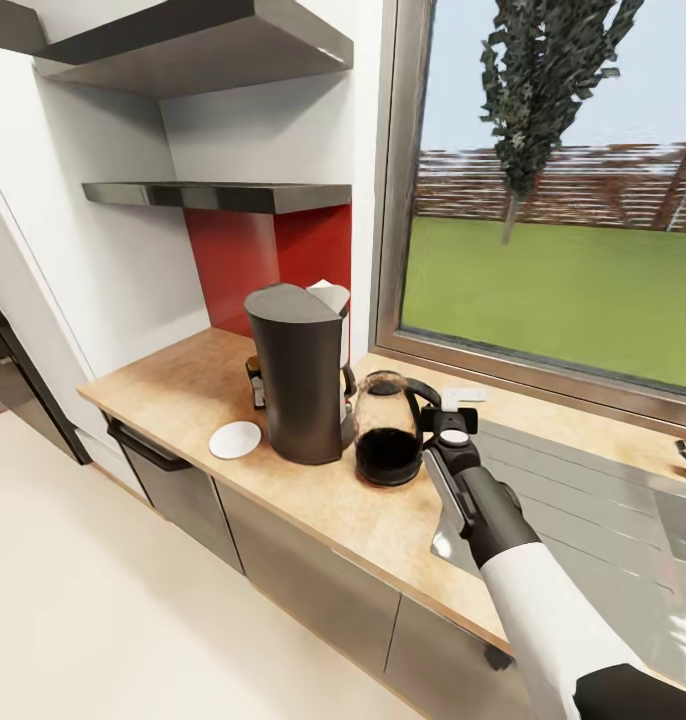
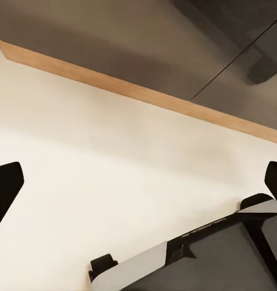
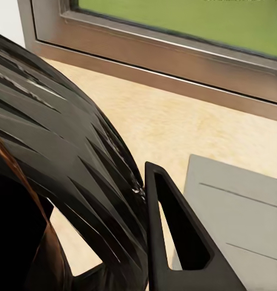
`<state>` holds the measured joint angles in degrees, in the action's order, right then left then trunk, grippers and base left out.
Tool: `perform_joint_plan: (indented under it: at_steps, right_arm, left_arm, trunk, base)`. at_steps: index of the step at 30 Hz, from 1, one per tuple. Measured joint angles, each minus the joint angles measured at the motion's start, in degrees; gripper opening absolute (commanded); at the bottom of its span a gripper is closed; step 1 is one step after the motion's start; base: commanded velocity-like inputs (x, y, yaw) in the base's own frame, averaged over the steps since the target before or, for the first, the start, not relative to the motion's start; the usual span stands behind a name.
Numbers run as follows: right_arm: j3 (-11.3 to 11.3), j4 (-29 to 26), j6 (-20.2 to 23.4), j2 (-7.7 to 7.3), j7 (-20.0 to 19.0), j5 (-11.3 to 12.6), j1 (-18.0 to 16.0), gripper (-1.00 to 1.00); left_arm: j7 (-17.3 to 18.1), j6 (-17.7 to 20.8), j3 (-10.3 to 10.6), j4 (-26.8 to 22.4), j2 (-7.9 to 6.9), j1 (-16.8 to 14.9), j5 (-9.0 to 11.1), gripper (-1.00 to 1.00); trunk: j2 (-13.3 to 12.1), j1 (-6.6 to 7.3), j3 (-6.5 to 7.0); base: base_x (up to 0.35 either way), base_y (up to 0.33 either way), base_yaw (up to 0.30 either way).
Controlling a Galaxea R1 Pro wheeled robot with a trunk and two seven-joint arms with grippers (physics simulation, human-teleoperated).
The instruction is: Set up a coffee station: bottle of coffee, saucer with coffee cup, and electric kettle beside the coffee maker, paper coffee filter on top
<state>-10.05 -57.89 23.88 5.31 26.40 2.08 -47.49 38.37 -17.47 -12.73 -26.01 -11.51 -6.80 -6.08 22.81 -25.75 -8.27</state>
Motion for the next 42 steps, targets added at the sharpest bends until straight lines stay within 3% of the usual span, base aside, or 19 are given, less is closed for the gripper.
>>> perform_joint_plan:
  at_steps: [11,12,14,16,35,42]
  right_arm:
    - [0.0,0.8,-1.4,-0.04,0.0,0.0,0.0,-1.00]
    - [0.1,1.3,-2.5,-0.03,0.0,-0.1,0.0,1.00]
    - [0.2,6.2,-5.8,-0.04,0.0,-0.4,0.0,1.00]
    - [0.1,7.5,-7.0,0.00,-0.1,0.0,0.0,1.00]
    - [0.2,10.5,-10.1,0.01,-0.1,0.2,0.0,1.00]
    - [0.2,10.5,-10.4,0.01,-0.1,0.2,0.1,1.00]
  left_arm:
    - [0.0,0.0,0.0,0.0,-0.05,0.0,0.0,1.00]
    - [0.0,0.0,0.0,0.0,-0.05,0.0,0.0,1.00]
    - [0.0,0.0,0.0,0.0,-0.06,0.0,0.0,1.00]
    - [0.0,0.0,0.0,0.0,-0.06,0.0,0.0,1.00]
    - [0.0,0.0,0.0,0.0,-0.06,0.0,0.1,1.00]
    - [0.0,0.0,0.0,0.0,-0.05,0.0,0.0,1.00]
  trunk:
    - [0.0,0.01,0.01]
    - [0.0,0.01,0.01]
    - [0.0,0.00,0.00]
    - [0.0,0.00,0.00]
    - [0.0,0.00,0.00]
    - [0.0,-0.02,0.00]
  base:
    - [0.000,0.000,0.000]
    - [0.000,0.000,0.000]
    - [0.000,0.000,0.000]
    - [0.000,0.000,0.000]
    - [-0.001,0.000,0.000]
    - [-0.185,0.000,0.000]
